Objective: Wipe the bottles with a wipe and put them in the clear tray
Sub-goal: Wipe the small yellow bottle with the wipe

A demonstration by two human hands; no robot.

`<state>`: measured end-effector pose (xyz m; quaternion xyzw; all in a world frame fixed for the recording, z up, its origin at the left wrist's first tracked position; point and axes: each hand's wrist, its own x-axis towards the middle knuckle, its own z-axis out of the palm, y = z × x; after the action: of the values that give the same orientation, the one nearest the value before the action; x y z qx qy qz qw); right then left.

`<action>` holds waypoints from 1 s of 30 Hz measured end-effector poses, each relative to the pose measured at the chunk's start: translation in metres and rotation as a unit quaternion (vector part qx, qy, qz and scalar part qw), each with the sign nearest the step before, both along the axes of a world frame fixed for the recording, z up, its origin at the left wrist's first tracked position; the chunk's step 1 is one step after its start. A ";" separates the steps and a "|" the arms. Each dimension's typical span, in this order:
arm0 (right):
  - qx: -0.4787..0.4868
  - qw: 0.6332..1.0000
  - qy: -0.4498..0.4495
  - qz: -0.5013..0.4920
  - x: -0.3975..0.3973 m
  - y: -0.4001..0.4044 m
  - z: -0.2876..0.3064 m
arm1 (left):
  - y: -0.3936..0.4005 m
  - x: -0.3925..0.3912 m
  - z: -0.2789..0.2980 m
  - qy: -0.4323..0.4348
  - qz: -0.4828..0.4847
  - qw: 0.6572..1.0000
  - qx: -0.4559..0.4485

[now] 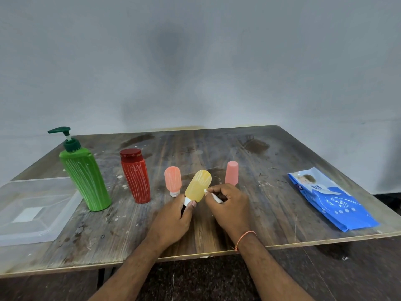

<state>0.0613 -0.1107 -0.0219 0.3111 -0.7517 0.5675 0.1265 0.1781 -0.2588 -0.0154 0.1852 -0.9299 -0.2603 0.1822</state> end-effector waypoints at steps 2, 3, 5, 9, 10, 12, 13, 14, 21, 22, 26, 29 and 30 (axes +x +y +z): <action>-0.007 1.000 0.008 -0.012 -0.001 -0.001 0.000 | 0.000 -0.001 0.000 -0.001 0.002 1.000 -0.003; -0.008 1.000 0.014 -0.011 -0.001 -0.001 0.001 | 0.000 -0.001 0.000 0.000 0.003 1.000 -0.002; -0.010 1.000 0.024 0.004 0.000 0.000 0.002 | 0.000 -0.001 -0.001 0.003 0.003 1.000 0.000; 0.000 1.000 0.025 0.004 0.001 0.000 0.001 | -0.001 -0.002 -0.002 0.007 0.000 1.000 -0.014; 0.002 1.000 0.023 -0.007 0.001 -0.001 0.001 | 0.000 -0.002 -0.002 0.004 -0.001 1.000 -0.017; -0.005 0.999 0.021 -0.027 -0.001 -0.001 0.000 | 0.000 -0.002 -0.002 -0.001 0.000 1.000 -0.019; -0.010 0.999 0.024 -0.031 -0.001 -0.001 0.000 | 0.001 -0.002 -0.002 -0.001 0.002 1.000 -0.022; -0.013 0.999 0.031 -0.029 -0.001 -0.001 0.001 | 0.001 -0.002 -0.002 -0.002 0.005 1.000 -0.023; 0.013 0.999 0.028 -0.024 0.001 0.000 0.001 | 0.001 -0.001 -0.003 0.006 0.005 0.999 -0.040; 0.009 0.999 0.023 -0.037 0.001 0.000 0.001 | 0.001 -0.002 -0.004 0.004 0.006 0.999 -0.043; -0.005 0.999 0.034 -0.024 0.000 -0.001 0.002 | 0.001 -0.003 -0.006 0.005 0.012 0.999 -0.053; 0.009 0.999 0.039 -0.017 0.001 0.000 0.002 | 0.001 -0.003 -0.007 0.005 0.012 0.998 -0.060; 0.011 0.999 0.033 -0.024 0.001 0.000 0.002 | 0.001 -0.003 -0.008 0.005 0.011 0.998 -0.065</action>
<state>0.0626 -0.1106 -0.0204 0.3129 -0.7608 0.5453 0.1612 0.1753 -0.2577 -0.0232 0.1823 -0.9419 -0.1977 0.2012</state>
